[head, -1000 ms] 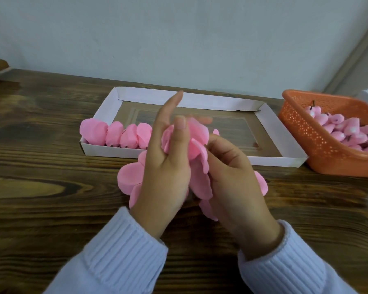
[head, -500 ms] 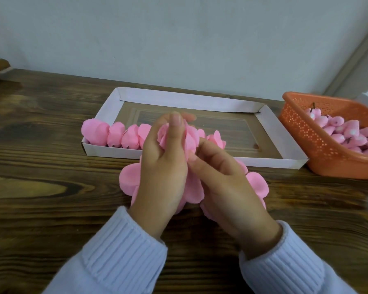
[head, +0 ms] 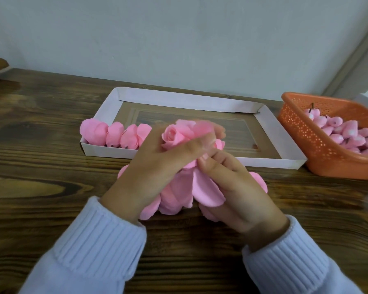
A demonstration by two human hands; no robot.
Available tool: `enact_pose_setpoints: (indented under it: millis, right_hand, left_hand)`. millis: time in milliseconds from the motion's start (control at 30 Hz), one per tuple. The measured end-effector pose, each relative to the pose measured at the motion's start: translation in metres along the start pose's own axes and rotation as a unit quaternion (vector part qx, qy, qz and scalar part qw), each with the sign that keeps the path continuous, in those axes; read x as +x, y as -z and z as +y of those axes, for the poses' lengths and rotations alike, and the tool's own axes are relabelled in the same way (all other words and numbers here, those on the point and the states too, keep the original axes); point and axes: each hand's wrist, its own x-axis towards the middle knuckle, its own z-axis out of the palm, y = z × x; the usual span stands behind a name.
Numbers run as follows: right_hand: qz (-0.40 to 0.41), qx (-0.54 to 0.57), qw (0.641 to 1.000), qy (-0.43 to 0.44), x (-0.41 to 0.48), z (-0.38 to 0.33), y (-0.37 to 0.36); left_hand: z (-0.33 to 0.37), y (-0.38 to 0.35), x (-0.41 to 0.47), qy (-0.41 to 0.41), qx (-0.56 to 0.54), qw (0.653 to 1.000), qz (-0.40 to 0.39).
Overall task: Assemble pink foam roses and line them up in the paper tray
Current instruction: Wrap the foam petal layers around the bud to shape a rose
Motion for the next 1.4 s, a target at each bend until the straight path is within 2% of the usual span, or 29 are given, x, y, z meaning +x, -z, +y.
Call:
enact_pose_setpoints:
  millis: [133,267,333,400,500,633,767,867,1000,1067,1167,1300,1400]
  right_hand:
    - [0.002,0.027,1.0,-0.011,-0.001,-0.002,0.001]
    - [0.021,0.032,0.999,0.005,0.002,-0.004,0.002]
    - [0.045,-0.005,0.999,0.015,0.003,-0.006,0.004]
    - [0.093,-0.096,0.99,0.042,0.002,-0.01,0.005]
    - [0.169,-0.281,0.938,0.109,-0.001,-0.011,0.004]
    - [0.219,-0.41,0.874,0.145,-0.002,-0.007,0.002]
    - [0.26,-0.473,0.83,0.14,-0.004,-0.007,0.004]
    - [0.275,-0.51,0.796,0.176,-0.004,-0.005,0.002]
    - [0.293,-0.526,0.76,0.246,-0.005,-0.002,-0.003]
    - [0.305,-0.517,0.758,0.255,-0.005,-0.002,-0.004]
    - [0.317,-0.486,0.775,0.251,-0.005,-0.004,-0.005]
    - [0.312,-0.424,0.814,0.247,-0.005,-0.006,-0.006]
    - [0.293,-0.373,0.843,0.255,-0.005,-0.007,-0.006]
  left_hand:
    - [0.0,-0.002,0.001,-0.019,0.016,0.999,-0.022]
    - [-0.002,-0.004,0.001,-0.044,0.048,0.998,0.021]
    - [-0.003,-0.005,0.002,-0.052,0.041,0.996,0.064]
    - [-0.003,-0.005,0.003,-0.045,0.042,0.992,0.109]
    - [-0.003,-0.009,0.003,-0.02,0.055,0.986,0.158]
    - [-0.007,-0.012,0.004,-0.019,0.038,0.983,0.177]
    - [-0.011,-0.013,0.005,-0.004,0.034,0.968,0.248]
    - [-0.013,-0.013,0.007,0.011,0.041,0.954,0.296]
    - [-0.016,-0.013,0.007,0.015,0.079,0.951,0.299]
    - [-0.017,-0.015,0.007,0.025,0.075,0.957,0.28]
    - [-0.014,-0.018,0.006,0.02,0.085,0.967,0.238]
    - [-0.012,-0.021,0.004,-0.002,0.081,0.979,0.188]
    - [-0.015,-0.02,0.005,-0.01,0.071,0.98,0.184]
